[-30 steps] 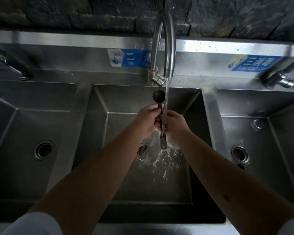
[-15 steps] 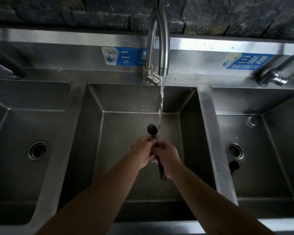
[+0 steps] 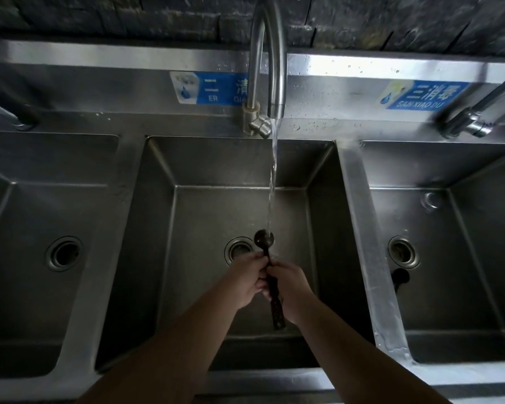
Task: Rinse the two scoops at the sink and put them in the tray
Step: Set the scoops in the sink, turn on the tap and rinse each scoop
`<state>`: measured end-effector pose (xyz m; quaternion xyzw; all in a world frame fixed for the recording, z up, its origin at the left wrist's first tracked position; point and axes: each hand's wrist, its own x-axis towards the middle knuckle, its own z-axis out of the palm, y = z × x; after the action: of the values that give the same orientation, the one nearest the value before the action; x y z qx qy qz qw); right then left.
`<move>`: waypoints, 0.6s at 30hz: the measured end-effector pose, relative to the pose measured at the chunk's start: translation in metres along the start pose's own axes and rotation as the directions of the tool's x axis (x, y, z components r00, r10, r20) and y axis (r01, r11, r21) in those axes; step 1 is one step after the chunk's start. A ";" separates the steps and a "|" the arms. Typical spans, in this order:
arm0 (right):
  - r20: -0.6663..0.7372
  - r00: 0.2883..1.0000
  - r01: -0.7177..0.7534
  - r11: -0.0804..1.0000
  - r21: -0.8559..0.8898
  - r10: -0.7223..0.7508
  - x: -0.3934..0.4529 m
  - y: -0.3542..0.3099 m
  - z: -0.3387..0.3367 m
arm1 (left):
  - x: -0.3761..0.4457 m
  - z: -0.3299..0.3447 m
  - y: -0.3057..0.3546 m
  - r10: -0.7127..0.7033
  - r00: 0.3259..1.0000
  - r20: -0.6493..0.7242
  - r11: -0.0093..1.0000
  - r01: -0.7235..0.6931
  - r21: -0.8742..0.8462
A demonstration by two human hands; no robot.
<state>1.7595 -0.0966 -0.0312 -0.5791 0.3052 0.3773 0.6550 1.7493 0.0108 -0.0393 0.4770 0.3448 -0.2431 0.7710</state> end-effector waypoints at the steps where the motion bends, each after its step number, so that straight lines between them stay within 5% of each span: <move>1: 0.011 1.000 0.005 1.000 0.012 -0.006 0.001 -0.005 0.001 | 0.002 0.000 0.004 0.008 1.000 -0.005 1.000 -0.008 0.001; 18: 0.126 0.932 0.300 0.918 0.259 -0.340 0.007 -0.136 0.055 | 0.020 0.023 0.136 0.327 0.945 -0.022 0.942 -0.327 -0.067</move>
<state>1.8761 -0.0475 0.0430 -0.5057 0.1921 0.2736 0.7953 1.8648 0.0473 0.0302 0.5016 0.2731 -0.0972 0.8151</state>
